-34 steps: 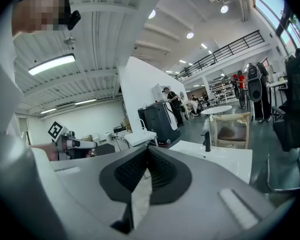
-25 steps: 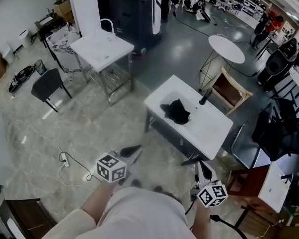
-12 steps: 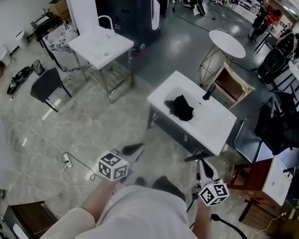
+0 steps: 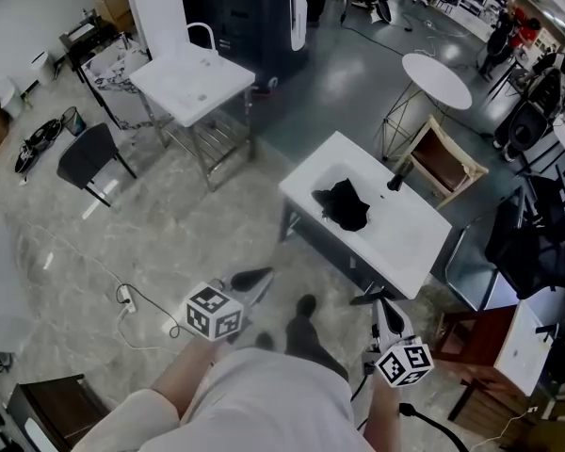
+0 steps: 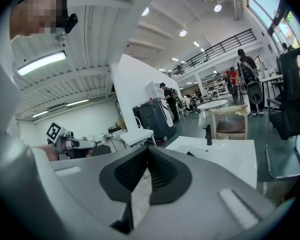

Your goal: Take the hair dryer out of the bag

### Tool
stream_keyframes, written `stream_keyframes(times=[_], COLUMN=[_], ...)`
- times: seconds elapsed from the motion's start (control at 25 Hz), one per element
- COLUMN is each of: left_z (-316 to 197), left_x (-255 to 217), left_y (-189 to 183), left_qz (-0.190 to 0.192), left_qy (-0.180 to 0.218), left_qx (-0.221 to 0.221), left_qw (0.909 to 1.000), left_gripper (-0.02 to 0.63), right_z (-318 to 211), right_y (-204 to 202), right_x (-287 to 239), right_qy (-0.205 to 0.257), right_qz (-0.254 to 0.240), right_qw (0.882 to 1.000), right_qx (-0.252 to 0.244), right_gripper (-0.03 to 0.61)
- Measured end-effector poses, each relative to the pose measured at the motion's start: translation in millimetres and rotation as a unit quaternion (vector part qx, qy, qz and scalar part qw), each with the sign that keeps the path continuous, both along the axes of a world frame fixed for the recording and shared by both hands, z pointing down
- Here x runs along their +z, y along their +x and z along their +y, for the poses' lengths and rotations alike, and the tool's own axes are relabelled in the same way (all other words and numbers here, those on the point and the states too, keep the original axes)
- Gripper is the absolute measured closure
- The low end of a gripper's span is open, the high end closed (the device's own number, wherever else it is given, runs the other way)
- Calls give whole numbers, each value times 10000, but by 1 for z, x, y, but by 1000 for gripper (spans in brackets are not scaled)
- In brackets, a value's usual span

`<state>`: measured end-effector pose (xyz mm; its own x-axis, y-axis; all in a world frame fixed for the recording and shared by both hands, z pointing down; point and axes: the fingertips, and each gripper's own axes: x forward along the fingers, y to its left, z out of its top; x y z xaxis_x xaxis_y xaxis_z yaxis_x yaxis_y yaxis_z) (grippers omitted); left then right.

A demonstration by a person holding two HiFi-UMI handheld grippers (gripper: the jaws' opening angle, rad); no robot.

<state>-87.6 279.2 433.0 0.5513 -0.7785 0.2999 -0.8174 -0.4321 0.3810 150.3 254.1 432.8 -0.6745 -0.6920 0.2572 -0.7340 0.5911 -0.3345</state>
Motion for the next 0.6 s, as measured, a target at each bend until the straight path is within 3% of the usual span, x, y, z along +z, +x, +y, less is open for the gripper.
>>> stream_keyframes(times=[0.6], left_z=[-117], left_x=[13], left_y=[12], left_qz=[-75], left_qy=[-160], left_qx=[-215], left_qw=[9996], left_gripper=[614], right_z=[-132], right_y=[2], right_x=[19], right_qy=[-172], right_qz=[-142], right_qw=[9993], right_qx=[-303], right_gripper=[574])
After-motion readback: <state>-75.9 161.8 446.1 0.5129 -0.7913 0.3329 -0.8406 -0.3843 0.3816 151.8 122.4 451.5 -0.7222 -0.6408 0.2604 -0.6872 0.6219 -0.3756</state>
